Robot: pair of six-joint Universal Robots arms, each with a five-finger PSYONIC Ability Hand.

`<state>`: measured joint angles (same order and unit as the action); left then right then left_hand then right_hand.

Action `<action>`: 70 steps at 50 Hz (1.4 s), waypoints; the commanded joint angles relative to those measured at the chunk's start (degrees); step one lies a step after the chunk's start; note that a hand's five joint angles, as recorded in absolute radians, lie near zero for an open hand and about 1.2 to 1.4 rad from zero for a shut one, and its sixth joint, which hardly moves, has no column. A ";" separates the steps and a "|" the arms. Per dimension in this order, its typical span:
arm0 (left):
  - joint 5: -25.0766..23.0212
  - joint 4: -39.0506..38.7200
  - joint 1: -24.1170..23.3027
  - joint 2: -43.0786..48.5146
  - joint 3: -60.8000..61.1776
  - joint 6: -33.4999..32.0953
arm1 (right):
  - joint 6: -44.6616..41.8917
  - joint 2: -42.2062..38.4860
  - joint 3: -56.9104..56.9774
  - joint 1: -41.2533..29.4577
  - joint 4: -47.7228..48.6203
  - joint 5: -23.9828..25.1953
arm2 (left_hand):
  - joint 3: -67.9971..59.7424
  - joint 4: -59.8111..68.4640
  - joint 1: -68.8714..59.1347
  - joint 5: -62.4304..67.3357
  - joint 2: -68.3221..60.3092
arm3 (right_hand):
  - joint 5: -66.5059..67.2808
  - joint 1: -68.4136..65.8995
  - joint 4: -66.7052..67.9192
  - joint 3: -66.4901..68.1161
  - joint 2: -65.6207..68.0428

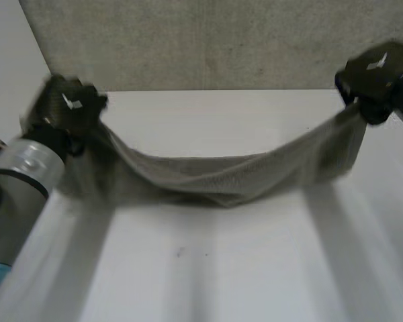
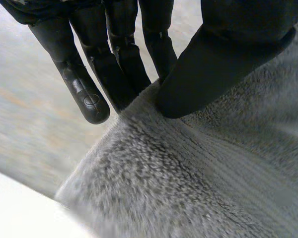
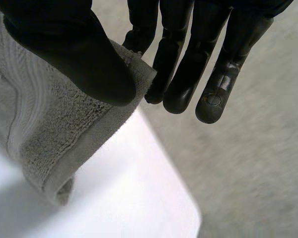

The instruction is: Fold the towel.

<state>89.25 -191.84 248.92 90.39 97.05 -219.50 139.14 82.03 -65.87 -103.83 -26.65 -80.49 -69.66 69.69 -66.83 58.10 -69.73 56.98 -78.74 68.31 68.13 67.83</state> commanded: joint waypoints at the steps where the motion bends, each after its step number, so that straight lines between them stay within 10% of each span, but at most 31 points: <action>1: -3.03 0.68 1.30 11.63 2.00 0.56 | -4.84 -10.47 -0.75 -0.93 -0.60 -5.63 | -10.34 10.31 -13.17 11.90 -10.27 | 13.02 -1.26 11.69 11.87 12.17; 10: -4.34 0.77 5.44 15.34 3.41 0.56 | -4.31 -14.00 -5.23 -0.94 4.85 -6.08 | -10.34 10.31 -13.17 11.90 -10.27 | 13.02 -1.26 11.69 11.87 12.17; 15: -8.38 0.86 6.67 15.52 6.74 0.39 | -4.67 -14.00 -8.74 -0.67 7.84 -5.99 | 26.75 -26.78 23.92 -25.18 26.82 | 13.02 -1.26 11.69 11.87 12.17; 49: -8.39 2.62 13.00 21.84 4.56 0.21 | -5.11 -19.27 -10.07 -0.76 10.30 -5.55 | 44.13 -44.16 41.30 -42.57 44.20 | 13.02 -1.26 11.69 11.87 12.17; 62: -8.30 2.88 13.00 25.98 3.41 0.12 | -5.19 -20.15 -9.89 -0.76 10.83 -5.55 | 40.61 -40.64 37.78 -39.04 40.67 | 13.02 -1.26 11.69 11.87 12.17; 70: -8.30 2.79 13.00 25.98 3.24 0.12 | -6.86 -21.29 -9.37 -0.85 12.67 -5.55 | 7.53 -7.55 4.69 -5.96 7.59 | 13.02 -1.26 11.69 11.87 12.17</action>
<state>80.95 -188.98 261.92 116.46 100.48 -219.33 133.55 61.59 -75.67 -104.59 -15.22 -86.05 -40.60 40.14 -40.83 29.98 -40.62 57.01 -78.74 68.31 68.13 67.83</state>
